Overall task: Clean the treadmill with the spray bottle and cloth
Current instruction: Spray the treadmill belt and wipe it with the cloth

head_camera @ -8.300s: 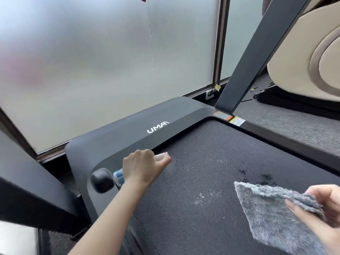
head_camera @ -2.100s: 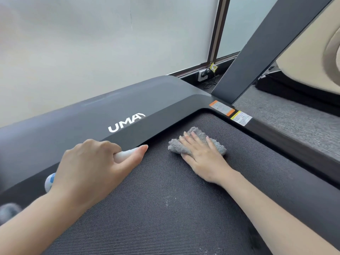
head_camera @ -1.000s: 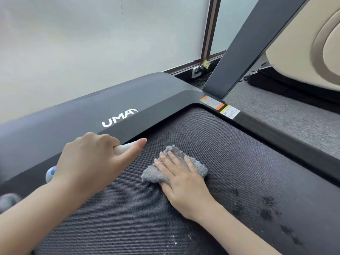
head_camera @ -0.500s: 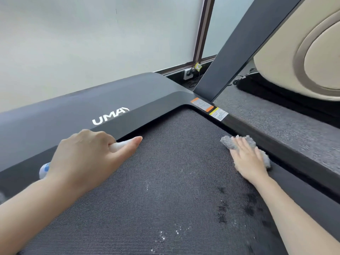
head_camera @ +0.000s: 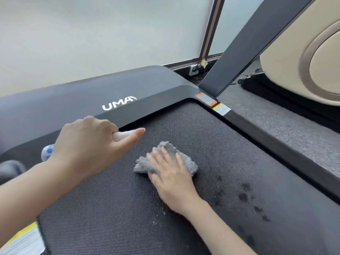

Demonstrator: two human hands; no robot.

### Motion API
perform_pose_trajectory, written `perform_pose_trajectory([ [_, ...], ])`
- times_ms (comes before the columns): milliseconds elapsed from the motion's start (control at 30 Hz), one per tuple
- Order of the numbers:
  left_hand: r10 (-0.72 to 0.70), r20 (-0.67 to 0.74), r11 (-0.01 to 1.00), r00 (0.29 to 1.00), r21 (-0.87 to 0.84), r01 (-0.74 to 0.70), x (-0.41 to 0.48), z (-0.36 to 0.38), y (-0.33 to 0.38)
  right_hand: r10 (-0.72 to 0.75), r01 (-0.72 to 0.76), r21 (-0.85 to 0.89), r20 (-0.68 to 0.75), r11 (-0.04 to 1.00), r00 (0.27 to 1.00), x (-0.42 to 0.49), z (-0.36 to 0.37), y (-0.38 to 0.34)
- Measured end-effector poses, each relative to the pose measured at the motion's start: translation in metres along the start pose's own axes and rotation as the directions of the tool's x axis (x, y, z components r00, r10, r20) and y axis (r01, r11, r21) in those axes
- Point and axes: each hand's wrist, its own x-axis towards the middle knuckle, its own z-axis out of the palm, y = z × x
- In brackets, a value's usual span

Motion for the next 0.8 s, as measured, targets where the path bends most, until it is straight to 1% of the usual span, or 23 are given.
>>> perform_pose_trajectory([
  [67,-0.014,-0.007,1.000,1.000,0.006,0.014,-0.004,0.001,-0.006,-0.169,0.169,-0.040,0.004,0.985,0.986,-0.019,0.015,-0.023],
  [100,-0.020,-0.016,1.000,1.000,0.014,0.020,-0.007,0.002,-0.009,-0.204,0.203,-0.066,-0.001,0.977,0.979,-0.026,0.018,-0.024],
  [167,-0.028,-0.028,0.999,0.999,0.031,0.029,-0.012,0.004,-0.013,-0.191,0.190,-0.078,-0.009,0.979,0.982,-0.028,0.014,-0.007],
  [233,-0.040,-0.018,0.999,0.999,0.014,0.040,-0.018,0.004,-0.015,-0.111,0.109,-0.067,-0.026,0.992,0.994,-0.020,0.001,0.019],
  [300,-0.050,-0.020,0.999,0.999,0.003,0.050,-0.023,0.003,-0.019,0.036,-0.038,-0.074,-0.028,0.997,0.999,-0.009,-0.013,0.058],
  [367,-0.056,-0.035,0.998,0.998,0.020,0.057,-0.028,0.001,-0.023,0.187,-0.192,-0.110,-0.057,0.975,0.981,-0.004,-0.029,0.108],
  [433,-0.071,-0.042,0.997,0.997,0.026,0.072,-0.032,0.000,-0.025,0.346,-0.358,-0.154,-0.099,0.921,0.933,-0.010,-0.046,0.156],
  [500,-0.082,-0.034,0.996,0.996,0.021,0.083,-0.037,-0.002,-0.026,0.499,-0.513,-0.168,-0.117,0.842,0.859,-0.021,-0.057,0.192],
  [567,-0.074,-0.023,0.997,0.997,0.031,0.074,-0.042,-0.003,-0.026,0.603,-0.612,-0.180,-0.108,0.770,0.791,-0.028,-0.061,0.208],
  [667,-0.079,0.005,0.995,0.997,0.058,0.079,-0.053,-0.006,-0.030,0.678,-0.685,-0.132,-0.101,0.716,0.728,-0.020,-0.058,0.200],
  [700,-0.070,0.001,0.995,0.998,0.075,0.070,-0.053,-0.007,-0.033,0.686,-0.693,-0.099,-0.094,0.714,0.721,-0.012,-0.056,0.190],
  [733,-0.063,-0.004,0.994,0.998,0.085,0.063,-0.054,-0.008,-0.037,0.670,-0.674,-0.075,-0.071,0.735,0.739,-0.002,-0.054,0.173],
  [767,-0.060,-0.009,0.995,0.998,0.082,0.060,-0.054,-0.009,-0.039,0.622,-0.624,-0.061,-0.050,0.779,0.781,0.008,-0.050,0.151],
  [800,-0.056,-0.012,0.996,0.998,0.069,0.057,-0.055,-0.010,-0.040,0.539,-0.540,-0.053,-0.036,0.840,0.842,0.016,-0.044,0.122],
])
